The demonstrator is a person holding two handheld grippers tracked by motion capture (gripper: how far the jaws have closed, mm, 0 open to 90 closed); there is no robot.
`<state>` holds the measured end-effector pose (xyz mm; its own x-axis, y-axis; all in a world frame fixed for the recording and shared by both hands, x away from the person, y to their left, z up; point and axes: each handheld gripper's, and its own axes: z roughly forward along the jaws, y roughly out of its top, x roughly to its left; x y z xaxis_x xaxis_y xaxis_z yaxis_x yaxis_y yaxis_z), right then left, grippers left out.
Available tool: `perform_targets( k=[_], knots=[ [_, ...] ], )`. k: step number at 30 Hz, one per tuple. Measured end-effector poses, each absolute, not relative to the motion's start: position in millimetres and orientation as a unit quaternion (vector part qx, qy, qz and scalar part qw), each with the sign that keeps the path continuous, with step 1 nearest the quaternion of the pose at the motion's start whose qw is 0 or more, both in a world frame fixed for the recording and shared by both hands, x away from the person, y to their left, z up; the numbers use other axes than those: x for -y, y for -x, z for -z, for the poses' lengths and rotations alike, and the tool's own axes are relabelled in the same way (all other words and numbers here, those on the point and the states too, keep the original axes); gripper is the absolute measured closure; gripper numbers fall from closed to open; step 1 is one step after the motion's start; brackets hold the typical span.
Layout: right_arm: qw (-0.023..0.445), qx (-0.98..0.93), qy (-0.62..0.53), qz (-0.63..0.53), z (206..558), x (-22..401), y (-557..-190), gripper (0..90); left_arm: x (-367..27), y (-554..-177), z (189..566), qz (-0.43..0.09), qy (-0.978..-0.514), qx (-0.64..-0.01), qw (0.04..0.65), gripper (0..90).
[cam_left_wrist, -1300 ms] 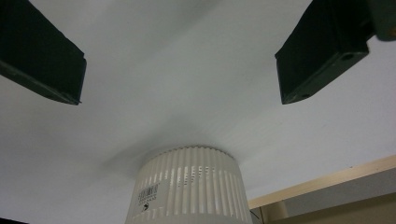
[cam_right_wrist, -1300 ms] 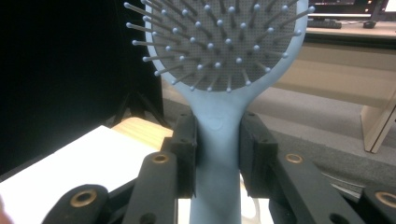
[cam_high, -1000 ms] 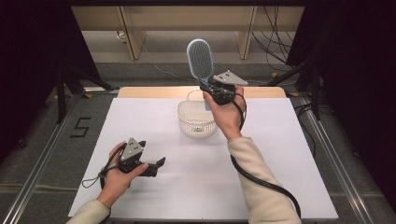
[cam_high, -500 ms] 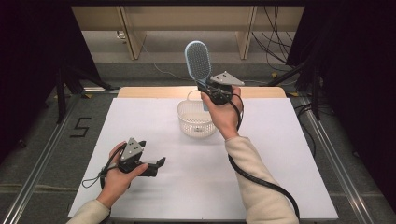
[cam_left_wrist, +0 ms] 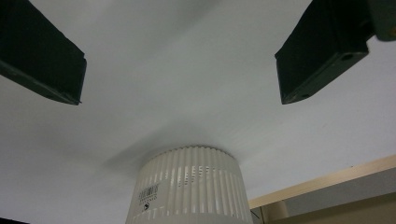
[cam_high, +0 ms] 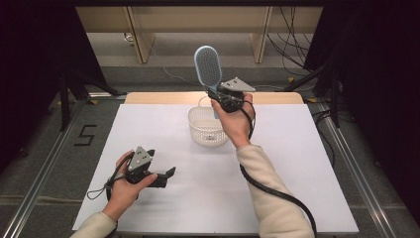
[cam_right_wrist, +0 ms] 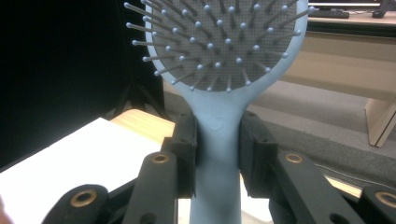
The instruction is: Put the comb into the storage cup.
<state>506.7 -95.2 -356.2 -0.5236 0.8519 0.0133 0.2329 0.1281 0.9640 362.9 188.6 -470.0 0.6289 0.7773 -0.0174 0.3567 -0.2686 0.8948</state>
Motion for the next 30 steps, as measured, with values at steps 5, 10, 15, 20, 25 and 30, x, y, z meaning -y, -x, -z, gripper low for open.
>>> perform_targets(
  k=[5,10,15,20,25,30],
  knots=[
    [0.292,-0.693,-0.392,-0.530,359,94,-508,70.7,-188,-363,470,-0.220,-0.765,-0.371,0.479,1.0],
    [0.292,-0.695,-0.391,-0.528,361,93,-510,70.6,-188,-363,470,-0.220,-0.765,-0.370,0.479,1.0],
    [0.291,-0.697,-0.391,-0.525,364,92,-511,70.6,-188,-363,470,-0.219,-0.765,-0.371,0.479,1.0],
    [0.290,-0.699,-0.392,-0.524,366,91,-512,70.6,-189,-363,470,-0.219,-0.764,-0.371,0.480,1.0],
    [0.290,-0.700,-0.393,-0.521,369,90,-513,70.6,-189,-363,470,-0.220,-0.765,-0.371,0.479,1.0],
    [0.290,-0.700,-0.394,-0.520,370,91,-514,70.6,-188,-363,470,-0.220,-0.764,-0.371,0.480,1.0]
  ],
)
